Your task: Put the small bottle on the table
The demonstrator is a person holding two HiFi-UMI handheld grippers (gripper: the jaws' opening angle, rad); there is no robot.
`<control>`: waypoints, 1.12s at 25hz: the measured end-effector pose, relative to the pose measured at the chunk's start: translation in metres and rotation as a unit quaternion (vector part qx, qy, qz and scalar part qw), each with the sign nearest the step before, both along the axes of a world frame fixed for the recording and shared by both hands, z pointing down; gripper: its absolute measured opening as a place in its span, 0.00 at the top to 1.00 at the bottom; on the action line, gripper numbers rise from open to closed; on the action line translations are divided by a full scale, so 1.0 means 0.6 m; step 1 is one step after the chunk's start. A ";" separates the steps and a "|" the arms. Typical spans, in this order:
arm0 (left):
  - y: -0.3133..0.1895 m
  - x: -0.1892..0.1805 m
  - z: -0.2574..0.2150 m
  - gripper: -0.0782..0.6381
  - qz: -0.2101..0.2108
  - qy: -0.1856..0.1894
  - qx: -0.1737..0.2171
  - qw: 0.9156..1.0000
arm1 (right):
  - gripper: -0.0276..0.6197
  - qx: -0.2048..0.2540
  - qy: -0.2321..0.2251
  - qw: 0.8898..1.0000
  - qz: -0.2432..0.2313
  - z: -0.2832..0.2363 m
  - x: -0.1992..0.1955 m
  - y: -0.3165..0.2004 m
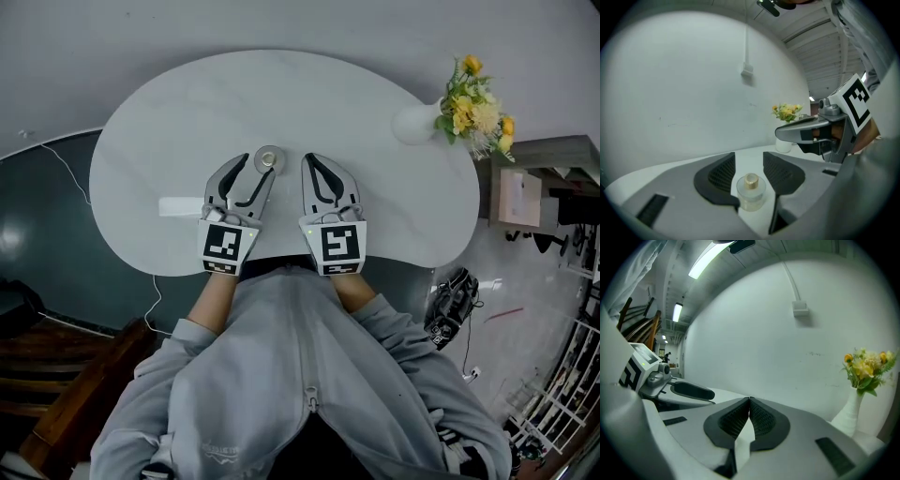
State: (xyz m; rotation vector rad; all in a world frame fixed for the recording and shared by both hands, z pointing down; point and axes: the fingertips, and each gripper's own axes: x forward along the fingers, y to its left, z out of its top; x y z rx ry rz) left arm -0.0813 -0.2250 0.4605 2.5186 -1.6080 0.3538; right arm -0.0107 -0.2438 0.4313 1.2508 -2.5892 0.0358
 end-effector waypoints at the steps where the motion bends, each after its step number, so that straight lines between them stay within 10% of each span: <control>1: 0.000 0.001 -0.013 0.65 0.000 0.002 0.007 1.000 | 0.92 0.005 -0.003 1.000 0.002 -0.012 0.002 0.000; 8: 0.004 0.005 -0.119 0.87 -0.019 0.033 0.062 0.997 | 0.92 0.047 -0.016 0.999 0.007 -0.094 0.010 0.001; 28: 0.026 -0.002 -0.348 0.88 -0.081 0.069 0.156 0.982 | 0.92 0.120 -0.069 0.990 0.040 -0.293 0.061 0.023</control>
